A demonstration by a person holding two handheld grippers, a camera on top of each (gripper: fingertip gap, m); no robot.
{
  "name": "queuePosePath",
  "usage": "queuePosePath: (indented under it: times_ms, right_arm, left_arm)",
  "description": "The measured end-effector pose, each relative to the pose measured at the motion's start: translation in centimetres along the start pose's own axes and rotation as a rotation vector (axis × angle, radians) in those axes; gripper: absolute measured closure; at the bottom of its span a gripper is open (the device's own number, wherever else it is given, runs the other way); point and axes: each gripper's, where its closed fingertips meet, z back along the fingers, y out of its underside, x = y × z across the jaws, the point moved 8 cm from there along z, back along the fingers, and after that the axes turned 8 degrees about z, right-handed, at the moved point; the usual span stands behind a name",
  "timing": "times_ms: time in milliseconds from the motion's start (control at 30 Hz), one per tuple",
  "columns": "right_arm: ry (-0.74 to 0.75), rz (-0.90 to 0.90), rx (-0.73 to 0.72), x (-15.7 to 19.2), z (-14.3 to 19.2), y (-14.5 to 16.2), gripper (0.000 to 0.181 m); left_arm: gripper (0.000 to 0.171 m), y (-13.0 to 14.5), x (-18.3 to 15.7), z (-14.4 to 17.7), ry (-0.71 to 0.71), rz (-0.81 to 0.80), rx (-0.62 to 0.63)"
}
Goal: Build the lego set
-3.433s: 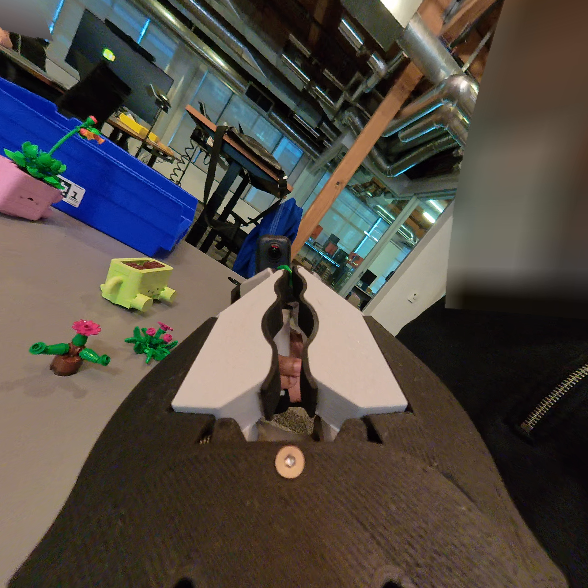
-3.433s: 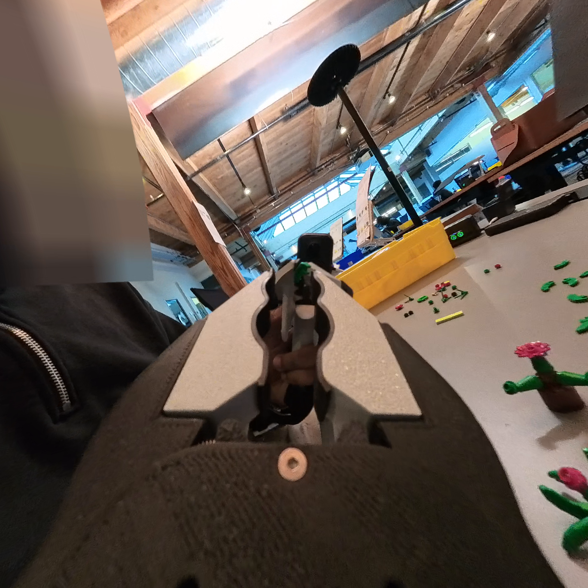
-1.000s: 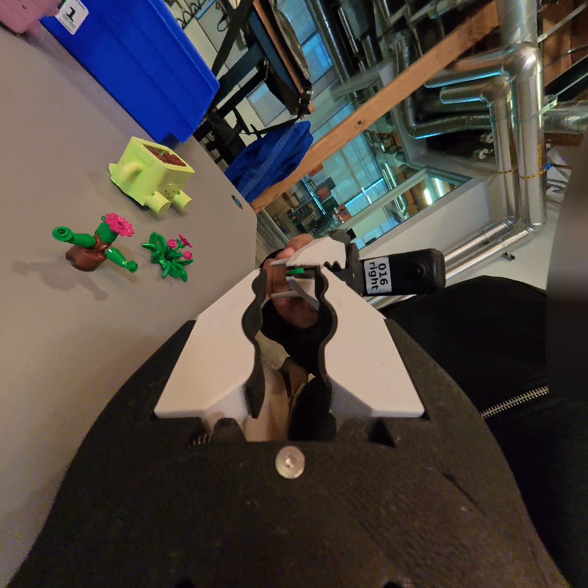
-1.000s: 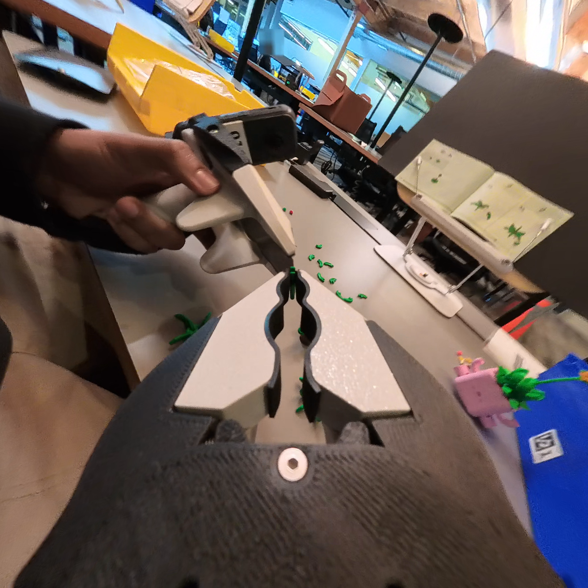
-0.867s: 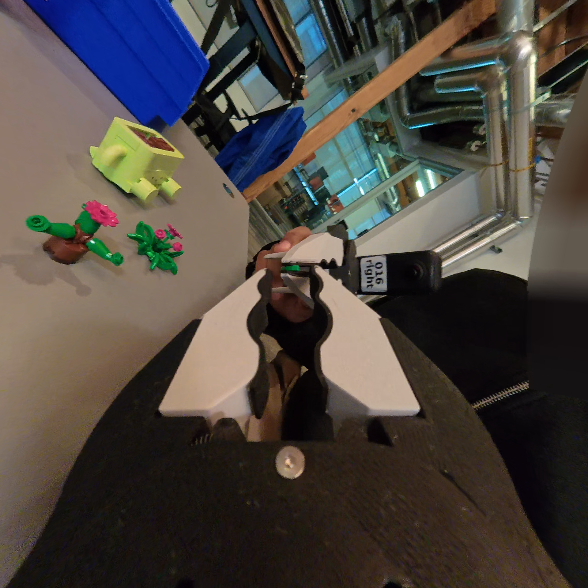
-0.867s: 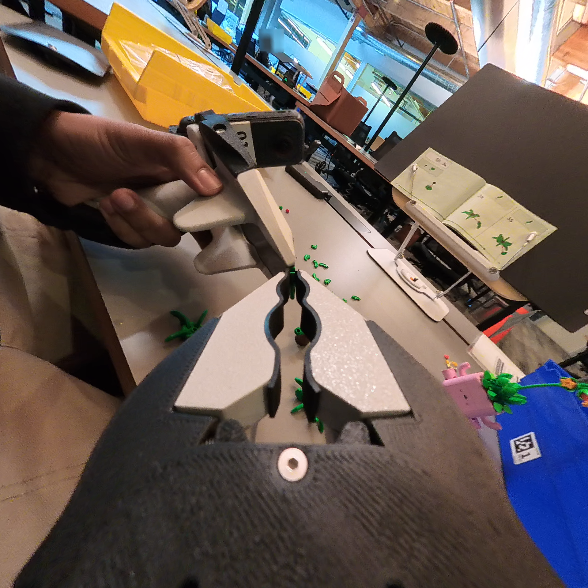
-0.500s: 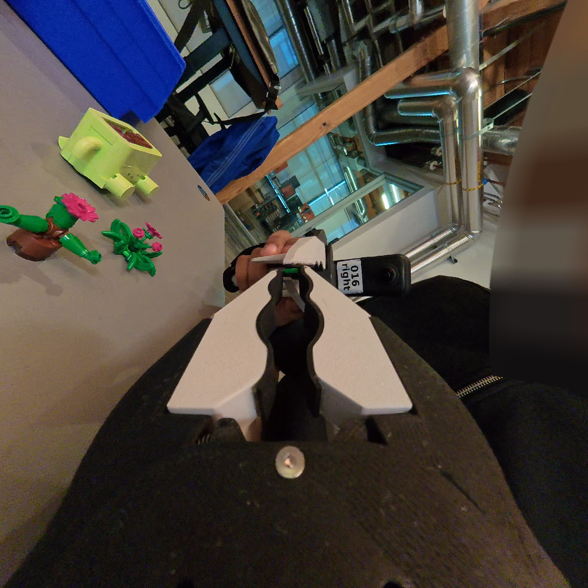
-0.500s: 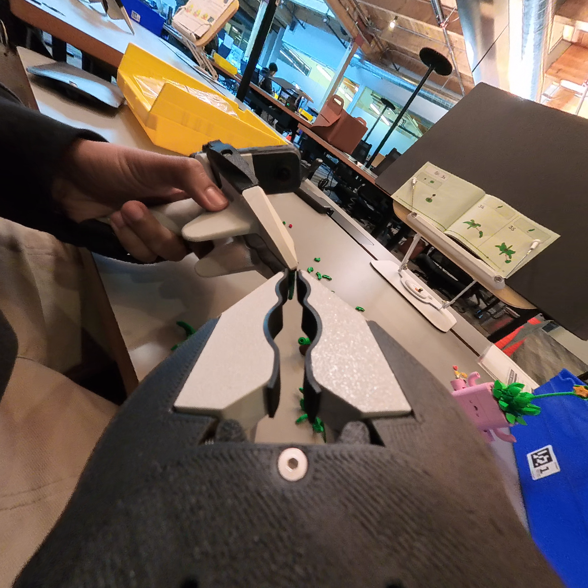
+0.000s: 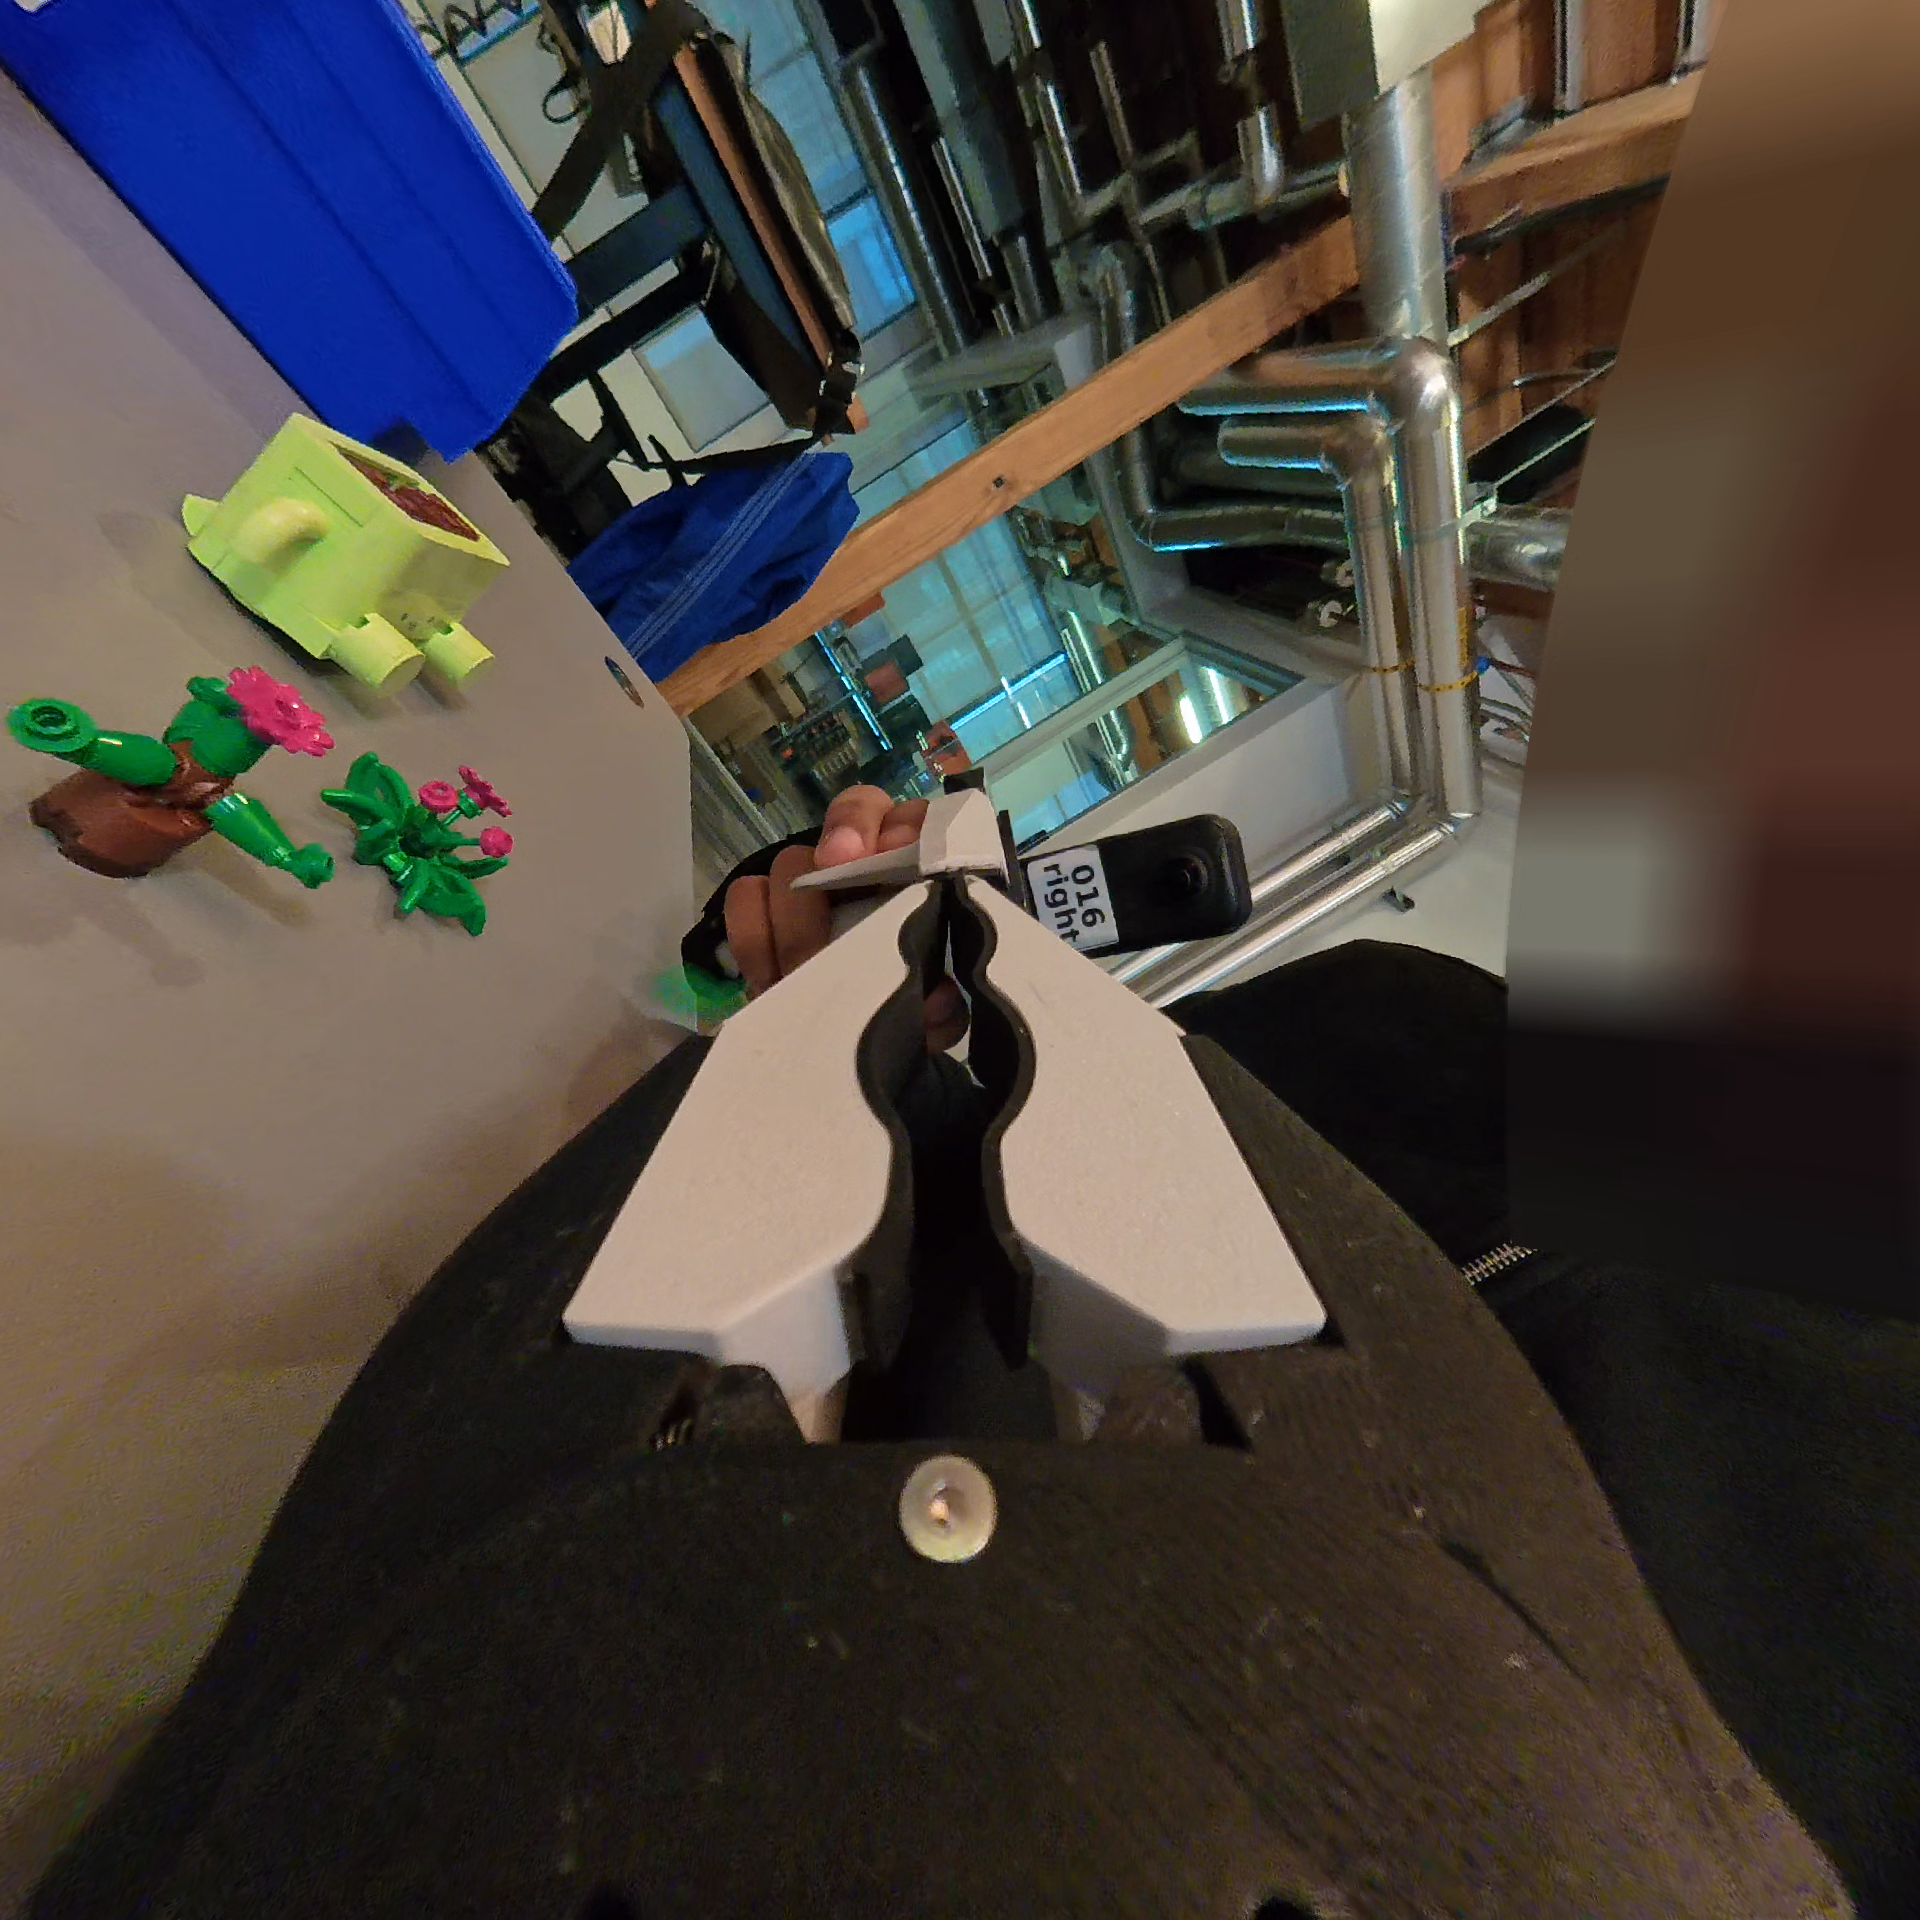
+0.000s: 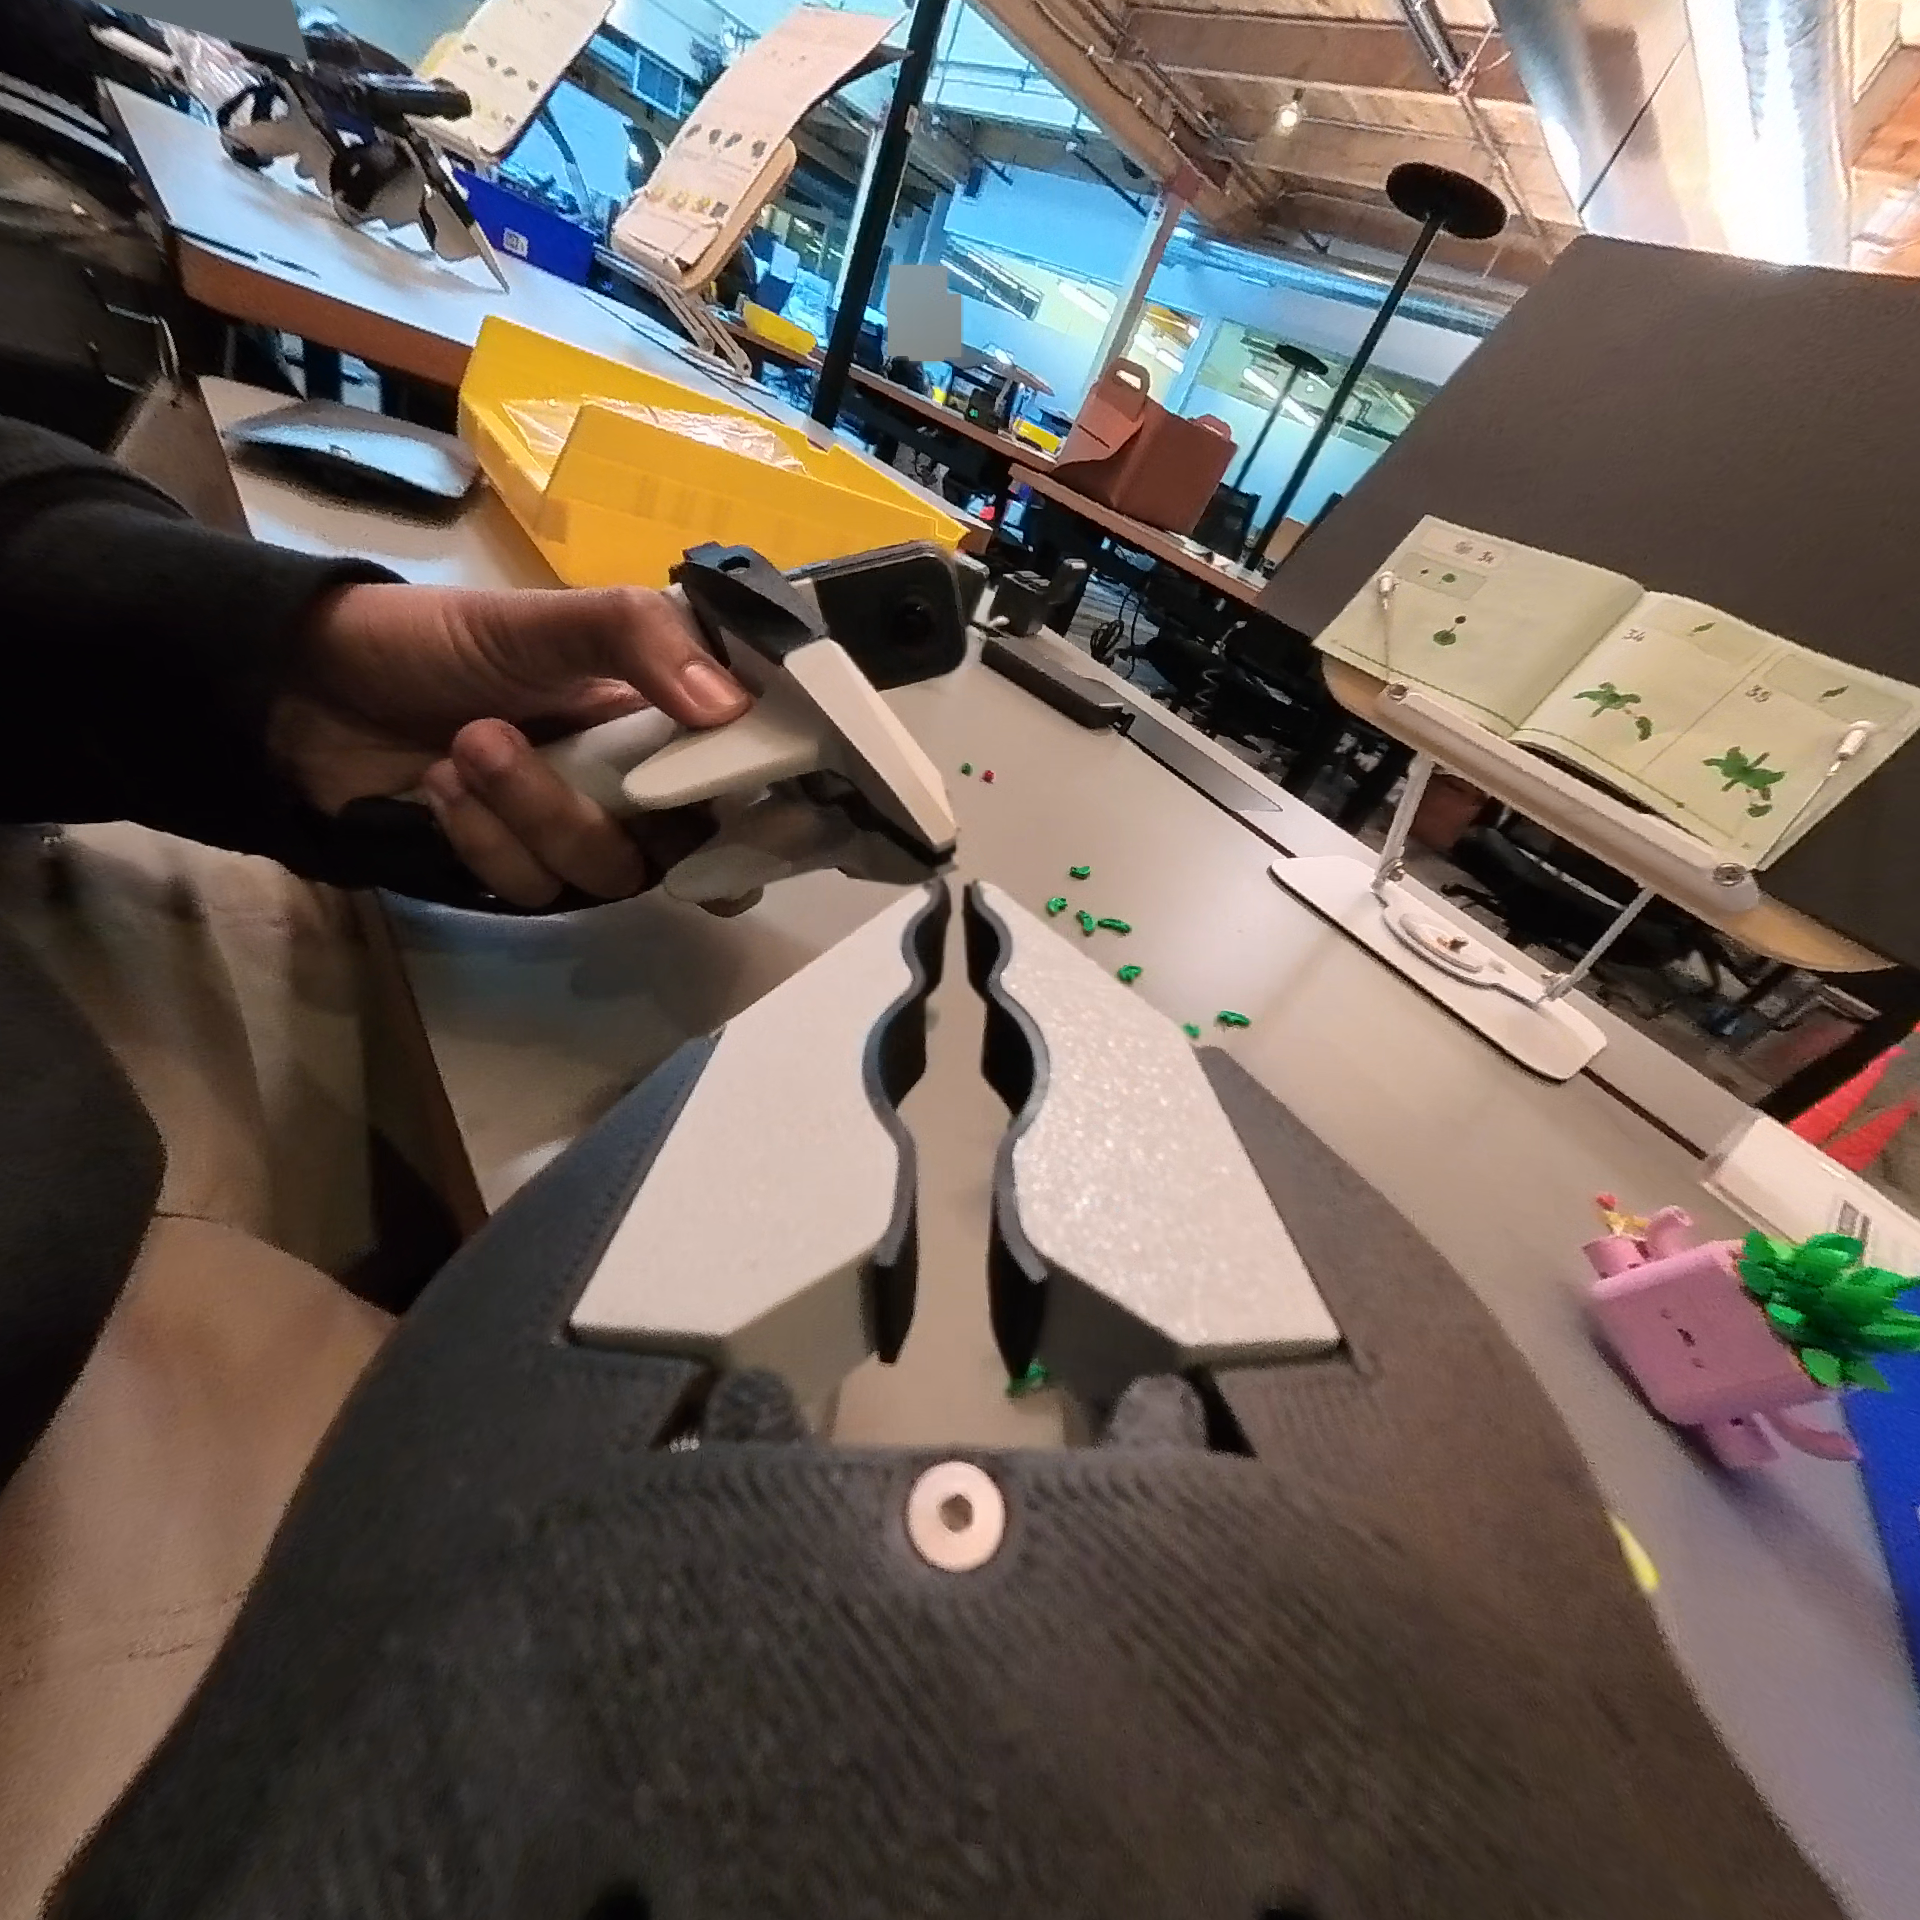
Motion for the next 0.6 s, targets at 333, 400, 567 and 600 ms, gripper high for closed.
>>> queuePosePath:
  times_ms: [333,400,567,600]
  right_arm:
    - [0.051,-0.073,0.037,-1.6,0.6,1.1,0.181]
    - [0.061,-0.151,0.034,-2.3,0.8,1.5,0.180]
    - [0.000,-0.330,0.086,-3.2,0.9,2.8,0.172]
    - [-0.028,-0.360,0.111,-3.3,0.9,3.1,0.170]
  left_arm:
    - [0.171,-1.2,-0.2,1.7,-0.189,-0.143,-0.010]
    - [0.171,-1.3,0.3,2.1,-0.315,-0.218,0.005]
    - [0.168,-0.4,0.9,1.1,-0.467,-0.323,0.101]
    - [0.168,-0.2,1.0,0.8,-0.492,-0.342,0.122]
